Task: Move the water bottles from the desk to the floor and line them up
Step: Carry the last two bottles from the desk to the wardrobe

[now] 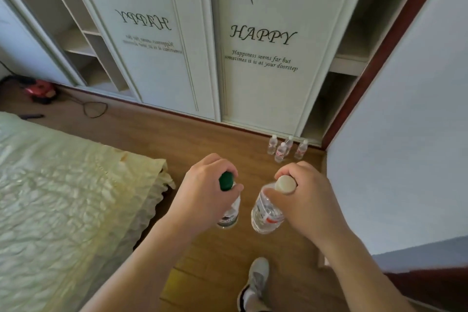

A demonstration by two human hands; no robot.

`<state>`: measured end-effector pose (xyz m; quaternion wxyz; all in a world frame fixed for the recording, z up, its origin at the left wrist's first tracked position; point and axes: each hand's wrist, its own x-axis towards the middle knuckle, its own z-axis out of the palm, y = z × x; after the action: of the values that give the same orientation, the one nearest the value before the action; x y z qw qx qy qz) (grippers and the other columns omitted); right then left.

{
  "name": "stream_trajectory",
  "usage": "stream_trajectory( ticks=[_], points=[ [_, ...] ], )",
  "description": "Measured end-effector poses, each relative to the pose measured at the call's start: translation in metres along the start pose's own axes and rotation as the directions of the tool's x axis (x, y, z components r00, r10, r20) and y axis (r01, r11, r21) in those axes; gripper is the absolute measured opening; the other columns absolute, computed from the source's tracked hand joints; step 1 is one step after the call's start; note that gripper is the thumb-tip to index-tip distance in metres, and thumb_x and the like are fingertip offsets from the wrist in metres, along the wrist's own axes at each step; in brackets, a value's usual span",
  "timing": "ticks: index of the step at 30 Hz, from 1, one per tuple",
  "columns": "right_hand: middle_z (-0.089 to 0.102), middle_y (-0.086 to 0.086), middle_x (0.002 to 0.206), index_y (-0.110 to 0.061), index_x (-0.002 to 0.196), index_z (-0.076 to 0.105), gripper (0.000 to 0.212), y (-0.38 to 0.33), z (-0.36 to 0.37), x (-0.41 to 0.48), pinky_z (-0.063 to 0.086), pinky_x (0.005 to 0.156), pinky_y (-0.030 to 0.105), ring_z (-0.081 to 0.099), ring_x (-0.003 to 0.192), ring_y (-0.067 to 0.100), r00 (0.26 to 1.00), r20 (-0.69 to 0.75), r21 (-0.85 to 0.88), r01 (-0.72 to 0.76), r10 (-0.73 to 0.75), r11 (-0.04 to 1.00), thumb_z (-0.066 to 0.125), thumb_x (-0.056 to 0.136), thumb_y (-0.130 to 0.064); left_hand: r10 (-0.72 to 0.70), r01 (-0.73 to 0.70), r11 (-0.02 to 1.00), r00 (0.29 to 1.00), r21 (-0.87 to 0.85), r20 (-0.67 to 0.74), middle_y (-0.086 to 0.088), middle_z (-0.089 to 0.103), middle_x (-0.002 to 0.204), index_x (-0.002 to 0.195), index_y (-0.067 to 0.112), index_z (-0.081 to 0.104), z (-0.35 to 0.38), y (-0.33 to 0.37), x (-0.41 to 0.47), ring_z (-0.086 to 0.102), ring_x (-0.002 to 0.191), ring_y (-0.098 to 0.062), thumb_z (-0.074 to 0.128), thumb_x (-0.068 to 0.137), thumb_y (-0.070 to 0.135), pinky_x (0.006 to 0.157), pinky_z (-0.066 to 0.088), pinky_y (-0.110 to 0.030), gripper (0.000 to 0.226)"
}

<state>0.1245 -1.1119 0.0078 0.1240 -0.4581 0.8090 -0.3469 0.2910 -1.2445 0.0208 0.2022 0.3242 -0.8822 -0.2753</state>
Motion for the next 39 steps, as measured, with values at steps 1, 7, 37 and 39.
stream_trajectory(
  ticks=[1,7,37,39],
  points=[
    [0.053,-0.027,0.084,-0.041,0.089,0.054,0.024,0.005,0.002,0.018,0.044,0.060,0.011,0.052,0.087,-0.007,1.000,0.007,0.001,0.005,-0.005,1.000,0.073,0.077,-0.050,0.001,-0.001,1.000,1.000,0.000,0.001,0.023,0.053,0.086,0.080,0.039,0.057,0.003,-0.005,0.018,0.055,0.081,0.001,0.080,0.075,0.031,0.062,0.038,-0.010,0.025],
    [0.052,-0.027,0.084,-0.040,0.090,0.055,0.026,0.035,0.010,0.125,0.043,0.061,0.011,0.050,0.090,-0.008,0.999,0.041,-0.010,0.026,-0.025,1.000,0.074,0.076,-0.050,-0.007,0.007,1.000,1.000,-0.006,0.002,0.023,0.053,0.084,0.080,0.036,0.059,0.022,-0.024,0.128,0.054,0.078,0.000,0.080,0.075,0.029,0.062,0.038,-0.011,0.023],
    [0.052,-0.022,0.089,-0.034,0.091,0.057,0.026,0.160,0.088,0.524,0.051,0.067,0.024,0.053,0.081,-0.001,0.989,-0.010,-0.008,-0.151,0.151,0.989,0.077,0.075,-0.037,0.089,-0.079,0.995,0.978,-0.061,0.188,0.021,0.052,0.086,0.085,0.028,0.062,0.125,-0.170,0.554,0.053,0.081,0.000,0.080,0.077,0.022,0.063,0.040,-0.011,0.021],
    [0.050,-0.024,0.089,-0.035,0.092,0.055,0.028,0.177,0.100,0.538,0.052,0.066,0.022,0.053,0.081,-0.003,0.988,0.002,-0.011,-0.155,0.155,0.988,0.077,0.075,-0.037,0.080,-0.072,0.996,0.978,-0.046,0.195,0.021,0.052,0.086,0.087,0.027,0.062,0.144,-0.181,0.567,0.053,0.082,0.001,0.080,0.077,0.022,0.064,0.041,-0.011,0.020]
  ],
)
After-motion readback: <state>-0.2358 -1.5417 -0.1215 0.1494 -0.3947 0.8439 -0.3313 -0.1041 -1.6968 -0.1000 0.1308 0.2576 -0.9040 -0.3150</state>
